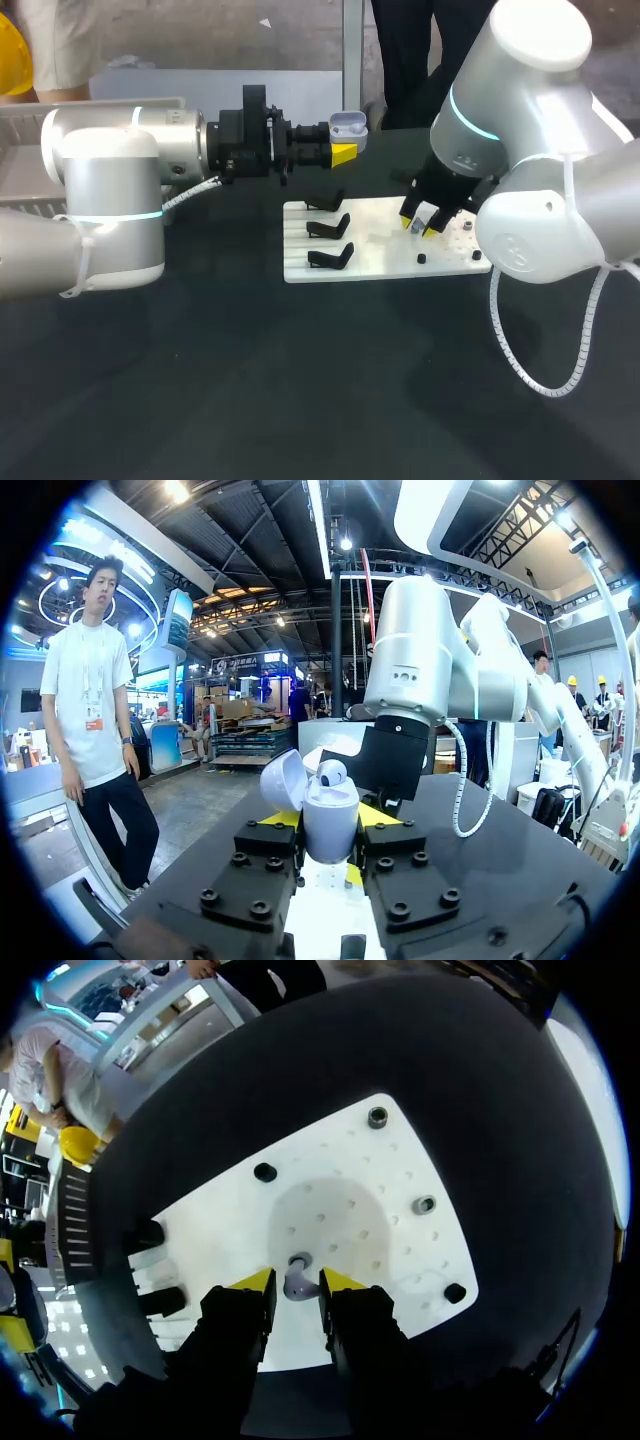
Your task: Pick up each earbud case from the left stands, insert the matching earbuds, close the lid, and place the case in the box.
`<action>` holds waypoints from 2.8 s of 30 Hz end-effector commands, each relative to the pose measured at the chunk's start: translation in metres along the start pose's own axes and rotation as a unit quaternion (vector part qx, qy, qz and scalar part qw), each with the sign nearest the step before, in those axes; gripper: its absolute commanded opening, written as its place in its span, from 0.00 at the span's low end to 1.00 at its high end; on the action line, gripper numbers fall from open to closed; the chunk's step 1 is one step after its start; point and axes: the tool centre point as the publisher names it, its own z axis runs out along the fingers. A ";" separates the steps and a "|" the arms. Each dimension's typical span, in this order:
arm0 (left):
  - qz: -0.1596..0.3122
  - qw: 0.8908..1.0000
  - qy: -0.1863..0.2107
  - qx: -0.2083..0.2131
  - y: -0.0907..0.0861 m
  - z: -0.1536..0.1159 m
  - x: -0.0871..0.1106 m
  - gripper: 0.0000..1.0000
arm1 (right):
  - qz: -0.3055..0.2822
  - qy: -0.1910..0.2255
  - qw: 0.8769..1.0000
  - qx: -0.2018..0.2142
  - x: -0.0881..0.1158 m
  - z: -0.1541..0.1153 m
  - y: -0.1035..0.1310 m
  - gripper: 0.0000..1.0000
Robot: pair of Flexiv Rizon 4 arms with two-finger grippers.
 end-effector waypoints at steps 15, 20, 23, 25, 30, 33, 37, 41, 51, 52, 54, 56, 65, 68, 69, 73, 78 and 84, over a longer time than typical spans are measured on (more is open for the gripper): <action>0.002 1.000 -0.002 -0.004 -0.002 0.000 0.001 0.00 | -0.002 0.008 1.000 0.000 -0.001 -0.018 0.003 0.00; 0.002 1.000 -0.002 -0.004 -0.002 0.000 0.001 0.00 | -0.026 0.033 0.999 -0.008 0.005 -0.044 0.006 0.00; 0.002 1.000 -0.002 -0.004 -0.002 0.000 0.001 0.00 | -0.065 0.042 0.997 0.000 0.012 -0.063 0.008 0.00; 0.002 1.000 -0.002 -0.004 -0.002 0.000 0.001 0.00 | -0.095 0.065 0.993 0.001 0.017 -0.076 0.010 0.00; 0.002 1.000 -0.002 -0.004 -0.002 0.000 0.001 0.00 | -0.157 0.087 0.984 0.006 0.032 -0.107 0.015 0.00; 0.002 1.000 -0.002 -0.004 -0.002 0.000 0.001 0.00 | -0.191 0.108 0.976 0.008 0.042 -0.124 0.021 0.00; 0.002 1.000 -0.002 -0.004 -0.002 0.000 0.001 0.00 | -0.237 0.125 0.963 0.017 0.053 -0.145 0.033 0.00; 0.002 1.000 -0.002 -0.004 -0.002 0.000 0.001 0.00 | -0.266 0.139 0.954 0.010 0.058 -0.165 0.048 0.00; 0.002 1.000 -0.002 -0.004 -0.002 0.000 0.001 0.00 | -0.334 0.114 0.936 0.002 0.049 -0.187 0.091 0.00; 0.002 1.000 -0.002 -0.004 -0.002 0.000 0.001 0.00 | -0.340 0.115 0.934 0.000 0.048 -0.187 0.095 0.00; 0.002 1.000 -0.002 -0.004 -0.002 0.000 0.001 0.00 | -0.361 0.111 0.926 0.001 0.046 -0.190 0.106 0.00; 0.002 1.000 -0.002 -0.004 -0.002 0.000 0.001 0.00 | -0.378 0.108 0.920 0.003 0.044 -0.190 0.113 0.00; 0.002 1.000 -0.002 -0.004 -0.002 0.000 0.001 0.00 | -0.438 0.108 0.892 0.006 0.033 -0.190 0.138 0.00; 0.002 1.000 -0.002 -0.004 -0.002 0.000 0.001 0.00 | -0.444 0.106 0.890 0.008 0.026 -0.187 0.143 0.00; 0.002 1.000 -0.002 -0.004 -0.002 0.000 0.001 0.00 | -0.444 0.106 0.890 0.009 0.024 -0.186 0.144 0.00; 0.002 1.000 -0.002 -0.004 -0.002 0.000 0.001 0.00 | -0.446 0.102 0.889 0.011 0.015 -0.177 0.148 0.00; 0.002 1.000 -0.002 -0.004 -0.002 0.000 0.001 0.00 | -0.451 0.098 0.887 0.020 0.010 -0.167 0.150 0.00; 0.002 1.000 -0.002 -0.004 -0.002 0.000 0.001 0.00 | -0.449 0.099 0.888 0.017 0.006 -0.163 0.149 0.00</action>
